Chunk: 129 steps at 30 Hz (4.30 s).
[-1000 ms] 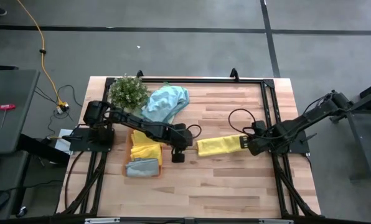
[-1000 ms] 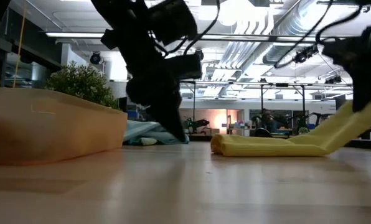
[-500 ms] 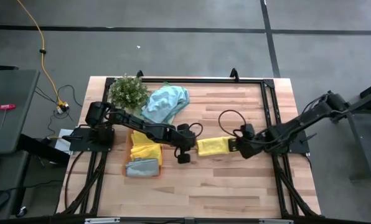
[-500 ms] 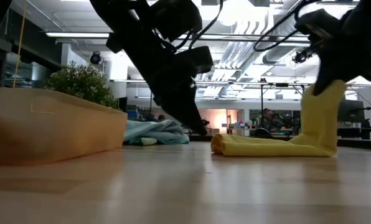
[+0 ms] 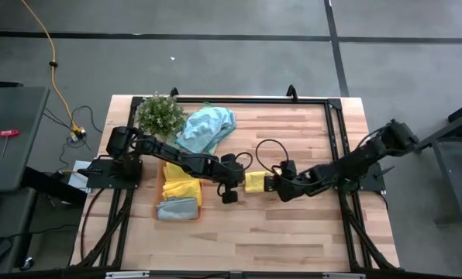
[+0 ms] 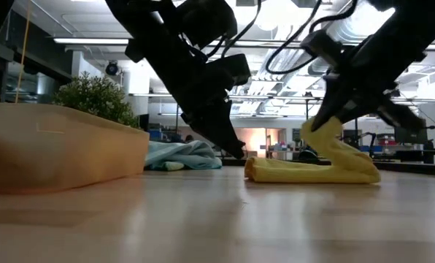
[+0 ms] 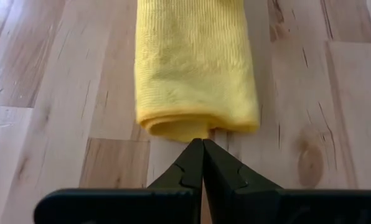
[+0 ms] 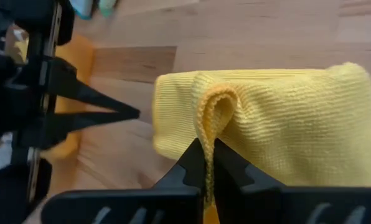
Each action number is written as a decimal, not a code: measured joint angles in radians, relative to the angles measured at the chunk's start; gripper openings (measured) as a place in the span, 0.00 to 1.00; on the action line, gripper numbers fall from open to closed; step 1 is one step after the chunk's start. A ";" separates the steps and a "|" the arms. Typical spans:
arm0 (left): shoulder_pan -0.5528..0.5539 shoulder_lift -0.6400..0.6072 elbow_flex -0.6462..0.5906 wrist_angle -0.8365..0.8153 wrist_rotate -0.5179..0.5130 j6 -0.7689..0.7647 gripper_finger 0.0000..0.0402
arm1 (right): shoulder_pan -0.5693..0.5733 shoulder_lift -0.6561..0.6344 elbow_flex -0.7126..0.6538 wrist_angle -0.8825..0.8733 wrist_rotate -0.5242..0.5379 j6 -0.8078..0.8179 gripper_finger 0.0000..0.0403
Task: Fold microfiber towels
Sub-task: Fold the yellow microfiber towel, then put the yellow folded microfiber towel into the orange bin
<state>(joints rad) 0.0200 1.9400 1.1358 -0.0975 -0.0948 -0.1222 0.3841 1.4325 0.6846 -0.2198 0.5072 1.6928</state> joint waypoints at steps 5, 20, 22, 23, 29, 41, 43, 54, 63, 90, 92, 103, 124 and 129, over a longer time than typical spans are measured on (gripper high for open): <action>0.000 0.000 0.000 -0.001 -0.005 -0.006 0.00 | -0.022 0.065 0.000 0.099 -0.012 -0.025 0.00; 0.000 0.000 0.000 -0.004 -0.024 -0.008 0.00 | -0.089 0.087 0.000 0.389 0.027 -0.136 0.45; 0.001 -0.003 0.000 -0.026 -0.028 0.000 0.00 | -0.096 0.083 0.000 0.420 0.046 -0.170 0.53; 0.005 -0.009 0.000 -0.052 -0.032 0.003 0.00 | -0.100 0.077 0.000 0.427 0.052 -0.189 0.55; 0.049 -0.097 0.000 -0.167 -0.058 0.045 0.00 | -0.110 -0.025 0.000 0.336 0.058 -0.325 0.63; 0.074 -0.126 0.002 0.140 0.106 0.085 0.00 | -0.107 -0.286 0.000 -0.168 -0.024 -0.527 0.59; 0.068 -0.094 0.001 0.178 0.106 0.085 0.00 | -0.107 -0.279 0.000 -0.232 -0.057 -0.525 0.53; 0.051 0.054 0.000 0.203 0.038 0.100 0.00 | -0.107 -0.227 -0.001 -0.253 -0.064 -0.549 0.03; 0.049 0.029 0.002 -0.089 -0.051 0.081 0.00 | -0.107 -0.227 -0.001 -0.272 -0.068 -0.549 0.16; 0.052 0.013 0.001 0.100 -0.012 0.145 0.00 | -0.155 -0.228 -0.001 -0.272 -0.140 -0.628 0.16; 0.053 0.025 0.001 0.054 -0.025 0.145 0.00 | -0.155 -0.228 -0.001 -0.277 -0.140 -0.628 0.16; 0.049 0.024 0.003 -0.128 -0.076 0.126 0.00 | -0.155 -0.228 -0.001 -0.285 -0.142 -0.642 0.16; -0.011 -0.482 0.000 -0.296 0.059 -0.053 0.00 | -0.454 -0.078 0.000 0.155 -0.532 -1.259 0.64; -0.084 -0.646 -0.001 -0.223 0.174 -0.186 0.00 | -0.526 0.052 0.028 0.265 -0.656 -1.441 0.68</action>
<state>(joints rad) -0.0642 1.2939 1.1350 -0.3207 0.0792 -0.3083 -0.1421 1.4841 0.7123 0.0455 -0.1486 0.2520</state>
